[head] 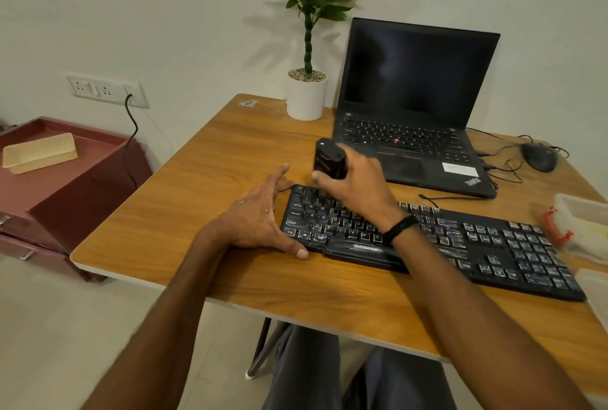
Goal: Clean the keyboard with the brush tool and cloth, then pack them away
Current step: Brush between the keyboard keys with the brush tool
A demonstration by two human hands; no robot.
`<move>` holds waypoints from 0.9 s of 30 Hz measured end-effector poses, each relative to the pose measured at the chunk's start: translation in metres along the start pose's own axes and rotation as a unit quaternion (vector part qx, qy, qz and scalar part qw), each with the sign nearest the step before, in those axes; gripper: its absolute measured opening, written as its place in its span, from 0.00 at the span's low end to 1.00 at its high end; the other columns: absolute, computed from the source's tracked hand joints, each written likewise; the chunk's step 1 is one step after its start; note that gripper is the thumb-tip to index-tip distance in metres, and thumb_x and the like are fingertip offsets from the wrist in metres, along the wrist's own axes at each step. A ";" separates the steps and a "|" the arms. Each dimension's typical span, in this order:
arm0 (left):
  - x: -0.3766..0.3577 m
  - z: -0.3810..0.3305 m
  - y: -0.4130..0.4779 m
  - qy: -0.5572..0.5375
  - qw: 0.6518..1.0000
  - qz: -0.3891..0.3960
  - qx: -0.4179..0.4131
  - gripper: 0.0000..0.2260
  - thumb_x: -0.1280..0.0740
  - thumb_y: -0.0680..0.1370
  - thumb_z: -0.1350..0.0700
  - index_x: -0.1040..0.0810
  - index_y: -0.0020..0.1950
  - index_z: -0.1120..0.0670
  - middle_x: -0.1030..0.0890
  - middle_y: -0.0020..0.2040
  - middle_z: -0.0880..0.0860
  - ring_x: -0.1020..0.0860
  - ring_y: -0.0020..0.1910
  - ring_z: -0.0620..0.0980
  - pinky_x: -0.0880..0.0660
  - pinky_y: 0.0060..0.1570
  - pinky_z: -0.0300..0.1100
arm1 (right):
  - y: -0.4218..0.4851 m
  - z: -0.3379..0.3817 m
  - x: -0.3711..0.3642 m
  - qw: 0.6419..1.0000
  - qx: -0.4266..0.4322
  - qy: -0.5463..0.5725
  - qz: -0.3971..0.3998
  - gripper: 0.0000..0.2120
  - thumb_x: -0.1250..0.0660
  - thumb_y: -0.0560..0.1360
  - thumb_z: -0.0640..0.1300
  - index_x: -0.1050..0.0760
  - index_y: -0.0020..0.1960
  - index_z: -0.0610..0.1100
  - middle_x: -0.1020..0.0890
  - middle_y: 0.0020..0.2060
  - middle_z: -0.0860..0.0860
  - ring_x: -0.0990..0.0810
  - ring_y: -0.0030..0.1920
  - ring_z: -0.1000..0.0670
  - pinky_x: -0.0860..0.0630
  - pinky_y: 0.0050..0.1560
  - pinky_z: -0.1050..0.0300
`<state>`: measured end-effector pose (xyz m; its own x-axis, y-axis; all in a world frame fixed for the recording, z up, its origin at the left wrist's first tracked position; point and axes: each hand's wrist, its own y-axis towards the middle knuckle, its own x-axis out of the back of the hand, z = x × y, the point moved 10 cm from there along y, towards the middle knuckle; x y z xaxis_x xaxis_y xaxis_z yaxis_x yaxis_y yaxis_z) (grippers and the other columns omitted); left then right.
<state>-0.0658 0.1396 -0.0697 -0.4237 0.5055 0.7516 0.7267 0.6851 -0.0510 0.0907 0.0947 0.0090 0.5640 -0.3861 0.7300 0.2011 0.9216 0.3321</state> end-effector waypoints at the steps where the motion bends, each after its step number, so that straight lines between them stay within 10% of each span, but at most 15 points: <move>1: 0.000 -0.001 0.000 0.000 1.000 0.000 0.000 0.69 0.17 0.55 0.34 0.60 0.82 0.40 0.37 0.80 0.43 0.38 0.78 0.49 0.42 0.77 0.53 | 0.001 0.001 0.004 1.000 0.015 0.005 -0.018 0.22 0.27 0.74 0.53 0.25 0.64 0.46 0.18 0.52 0.52 0.20 0.50 0.54 0.20 0.50 0.59; 5: -0.005 -0.001 0.001 -0.014 1.000 0.011 -0.001 0.69 0.18 0.53 0.31 0.60 0.82 0.38 0.37 0.80 0.43 0.38 0.78 0.50 0.41 0.78 0.58 | -0.007 -0.008 -0.024 0.984 -0.023 0.129 0.122 0.28 0.25 0.72 0.53 0.28 0.67 0.45 0.18 0.53 0.55 0.19 0.51 0.58 0.20 0.52 0.60; 9: -0.001 0.001 0.001 -0.009 1.000 0.006 0.002 0.70 0.18 0.52 0.29 0.60 0.82 0.38 0.36 0.80 0.43 0.37 0.78 0.51 0.41 0.77 0.59 | 0.000 0.002 0.000 0.998 0.015 0.054 0.001 0.28 0.27 0.74 0.52 0.31 0.70 0.48 0.20 0.57 0.54 0.22 0.56 0.57 0.24 0.51 0.69; 12: -0.002 -0.001 0.001 -0.010 1.000 0.004 0.007 0.70 0.17 0.54 0.32 0.60 0.82 0.39 0.36 0.80 0.44 0.37 0.77 0.51 0.41 0.77 0.59 | 0.001 -0.003 -0.013 0.976 -0.025 0.203 0.070 0.22 0.25 0.73 0.50 0.27 0.64 0.47 0.18 0.54 0.54 0.18 0.54 0.56 0.21 0.51 0.64; 27: -0.001 0.000 0.001 -0.026 1.000 0.003 0.002 0.70 0.19 0.51 0.27 0.60 0.81 0.37 0.34 0.79 0.45 0.34 0.76 0.52 0.37 0.76 0.60 | 0.003 0.009 -0.010 0.996 0.019 0.091 -0.016 0.22 0.27 0.74 0.55 0.25 0.64 0.48 0.18 0.52 0.55 0.19 0.51 0.56 0.19 0.53 0.58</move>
<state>-0.0645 0.1399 -0.0699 -0.4474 0.5365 0.7155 0.7273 0.6839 -0.0580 0.0784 0.1008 0.0076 0.6940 -0.3975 0.6002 0.1921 0.9058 0.3777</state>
